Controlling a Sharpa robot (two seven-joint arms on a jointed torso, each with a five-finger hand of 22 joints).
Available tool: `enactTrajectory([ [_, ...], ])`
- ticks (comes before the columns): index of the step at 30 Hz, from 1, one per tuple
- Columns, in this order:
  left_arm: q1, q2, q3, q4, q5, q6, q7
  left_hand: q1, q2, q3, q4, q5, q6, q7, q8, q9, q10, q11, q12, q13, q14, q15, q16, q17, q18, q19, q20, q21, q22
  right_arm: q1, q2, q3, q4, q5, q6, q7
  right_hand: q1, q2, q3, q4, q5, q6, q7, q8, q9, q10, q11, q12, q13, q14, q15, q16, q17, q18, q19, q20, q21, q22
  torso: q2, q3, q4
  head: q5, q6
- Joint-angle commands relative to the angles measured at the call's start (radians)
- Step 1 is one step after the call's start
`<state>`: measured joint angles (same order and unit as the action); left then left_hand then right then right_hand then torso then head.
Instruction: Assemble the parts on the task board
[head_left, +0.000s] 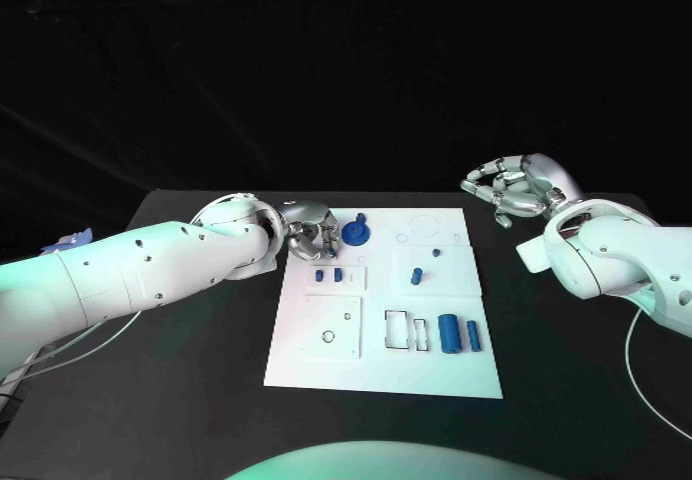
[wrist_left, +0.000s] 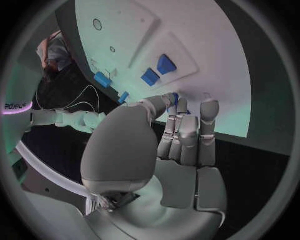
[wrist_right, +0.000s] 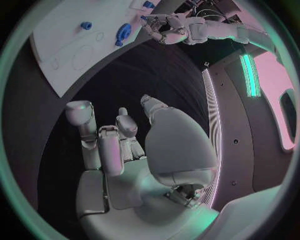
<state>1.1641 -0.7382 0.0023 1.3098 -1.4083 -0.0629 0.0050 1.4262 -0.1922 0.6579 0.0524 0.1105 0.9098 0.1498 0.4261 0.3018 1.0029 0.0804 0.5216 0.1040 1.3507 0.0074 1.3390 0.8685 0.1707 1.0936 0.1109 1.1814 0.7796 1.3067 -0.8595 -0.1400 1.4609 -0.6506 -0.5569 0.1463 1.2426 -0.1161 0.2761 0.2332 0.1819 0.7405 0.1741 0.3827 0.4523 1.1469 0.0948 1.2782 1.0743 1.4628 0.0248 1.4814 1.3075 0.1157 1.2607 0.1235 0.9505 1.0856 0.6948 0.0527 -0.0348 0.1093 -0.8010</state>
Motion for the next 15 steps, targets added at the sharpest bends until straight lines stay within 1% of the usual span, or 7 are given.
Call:
enactTrajectory([
  [1, -0.002, 0.005, -0.001, 0.0, 0.005, 0.019, 0.003, -0.011, 0.003, -0.006, -0.001, -0.002, 0.01, -0.001, -0.006, 0.001, 0.009, 0.002, -0.007, -0.001, 0.002, 0.001, 0.0, -0.001, -0.016, 0.007, 0.001, 0.005, 0.002, 0.0, 0.0, 0.0, 0.0, -0.006, 0.006, 0.004, 0.006, 0.006, -0.002, 0.002, 0.007, -0.006, 0.002, 0.003, -0.001, -0.002, -0.001, 0.005, 0.001, 0.043, -0.007, -0.001, 0.049, 0.018, 0.005, -0.004, -0.002, 0.001, 0.001, 0.0003, -0.001, 0.0, 0.001],
  [5, -0.002, 0.007, -0.001, 0.001, 0.005, 0.02, 0.003, -0.01, 0.005, -0.006, -0.002, -0.002, 0.015, -0.002, -0.006, 0.003, 0.015, 0.001, -0.009, -0.001, 0.0, 0.0, -0.004, -0.011, -0.016, 0.009, 0.001, 0.007, 0.006, 0.0, 0.0, 0.0, 0.0, -0.006, 0.006, 0.003, 0.006, 0.006, -0.002, 0.002, 0.007, -0.006, 0.002, 0.003, -0.001, -0.002, -0.001, 0.005, 0.001, 0.043, -0.007, -0.001, 0.049, 0.018, 0.005, -0.004, -0.002, 0.001, 0.0, -0.0001, -0.0001, -0.001, 0.0],
  [10, -0.002, 0.008, -0.001, 0.002, 0.006, 0.013, 0.007, -0.009, 0.008, -0.008, -0.005, -0.002, 0.024, -0.003, -0.006, 0.005, 0.024, -0.002, -0.012, 0.001, 0.002, -0.002, -0.003, -0.011, -0.018, 0.017, 0.001, 0.013, 0.017, 0.0, -0.001, 0.0, 0.0, -0.006, 0.006, 0.003, 0.006, 0.006, -0.002, 0.002, 0.007, -0.006, 0.002, 0.003, -0.001, -0.002, -0.001, 0.005, 0.001, 0.043, -0.007, -0.001, 0.049, 0.018, 0.005, -0.004, -0.002, 0.001, 0.0, 0.0004, 0.0005, -0.003, 0.0],
  [12, -0.002, 0.008, -0.001, 0.002, 0.006, 0.014, 0.005, -0.008, 0.008, -0.008, -0.005, -0.002, 0.025, -0.003, -0.006, 0.006, 0.026, -0.002, -0.012, 0.001, 0.003, -0.002, -0.003, -0.011, -0.019, 0.019, 0.001, 0.014, 0.019, 0.0, -0.001, 0.0, 0.0, -0.006, 0.007, 0.003, 0.006, 0.006, -0.002, 0.002, 0.007, -0.006, 0.002, 0.003, -0.001, -0.002, -0.001, 0.005, 0.001, 0.043, -0.007, -0.001, 0.049, 0.018, 0.005, -0.004, -0.002, 0.001, 0.0, 0.0, 0.0001, -0.003, 0.0],
  [15, -0.002, 0.008, -0.001, 0.002, 0.005, 0.02, 0.0, -0.008, 0.008, -0.008, -0.005, -0.002, 0.025, -0.003, -0.006, 0.006, 0.026, -0.002, -0.012, 0.001, 0.003, -0.002, -0.003, -0.011, -0.019, 0.019, 0.001, 0.014, 0.019, 0.0, -0.001, 0.0, 0.0, -0.005, 0.007, 0.003, 0.006, 0.006, -0.002, 0.002, 0.007, -0.006, 0.002, 0.003, -0.001, -0.002, -0.001, 0.005, 0.001, 0.043, -0.007, -0.001, 0.049, 0.018, 0.005, -0.004, -0.002, 0.001, 0.0, 0.0004, -0.0009, -0.003, -0.001],
])
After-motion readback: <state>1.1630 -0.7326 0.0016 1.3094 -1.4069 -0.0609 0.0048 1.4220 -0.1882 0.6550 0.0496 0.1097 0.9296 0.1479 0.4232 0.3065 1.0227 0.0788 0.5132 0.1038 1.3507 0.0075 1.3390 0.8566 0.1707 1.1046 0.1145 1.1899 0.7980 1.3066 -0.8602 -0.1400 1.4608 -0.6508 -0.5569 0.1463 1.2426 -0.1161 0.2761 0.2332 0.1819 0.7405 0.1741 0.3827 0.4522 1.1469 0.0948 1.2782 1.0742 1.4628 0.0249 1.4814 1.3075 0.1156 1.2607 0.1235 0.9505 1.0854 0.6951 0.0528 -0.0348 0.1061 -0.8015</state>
